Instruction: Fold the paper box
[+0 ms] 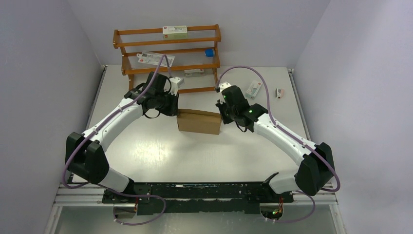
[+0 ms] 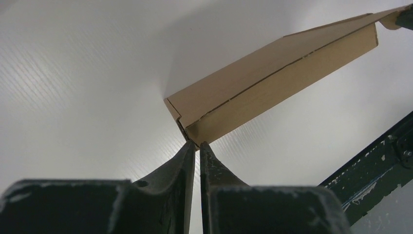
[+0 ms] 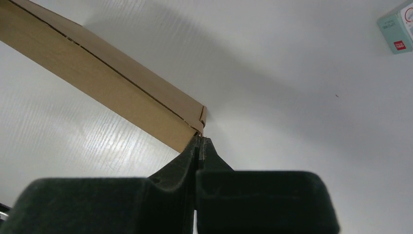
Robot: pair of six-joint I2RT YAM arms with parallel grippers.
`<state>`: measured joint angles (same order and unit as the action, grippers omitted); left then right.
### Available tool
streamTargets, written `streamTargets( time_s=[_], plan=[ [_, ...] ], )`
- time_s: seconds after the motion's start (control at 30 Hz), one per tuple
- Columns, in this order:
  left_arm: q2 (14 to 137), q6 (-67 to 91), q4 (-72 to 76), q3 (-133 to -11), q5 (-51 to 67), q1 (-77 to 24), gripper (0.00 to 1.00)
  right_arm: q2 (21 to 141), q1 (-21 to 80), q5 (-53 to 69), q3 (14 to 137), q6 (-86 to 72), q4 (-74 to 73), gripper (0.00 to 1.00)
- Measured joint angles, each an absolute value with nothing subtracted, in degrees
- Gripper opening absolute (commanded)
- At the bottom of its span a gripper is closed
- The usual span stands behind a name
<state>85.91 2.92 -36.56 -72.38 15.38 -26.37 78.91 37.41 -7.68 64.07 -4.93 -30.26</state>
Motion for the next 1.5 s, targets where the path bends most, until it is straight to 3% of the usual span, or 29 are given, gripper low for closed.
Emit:
streamTargets(
  time_s=[0.5,0.73,0.93,1.5],
  plan=[
    [83.6,7.1,-35.8,-71.1,9.8,-26.9,0.09,79.3,37.4,-7.7,64.6,-8.4,-30.5,0.0],
    [83.5,7.1,-35.9,-70.8,8.7,-27.0,0.33,80.5,37.4,-7.3,65.8,-9.2,-30.7,0.0],
    [82.8,4.6,-37.7,-72.3,4.4,-27.1,0.44,80.5,37.4,-7.3,65.8,-9.0,-30.7,0.0],
    [86.1,-1.9,-37.6,-74.1,6.4,-27.2,0.29,80.5,37.4,-7.2,65.8,-8.6,-30.7,0.0]
  ],
)
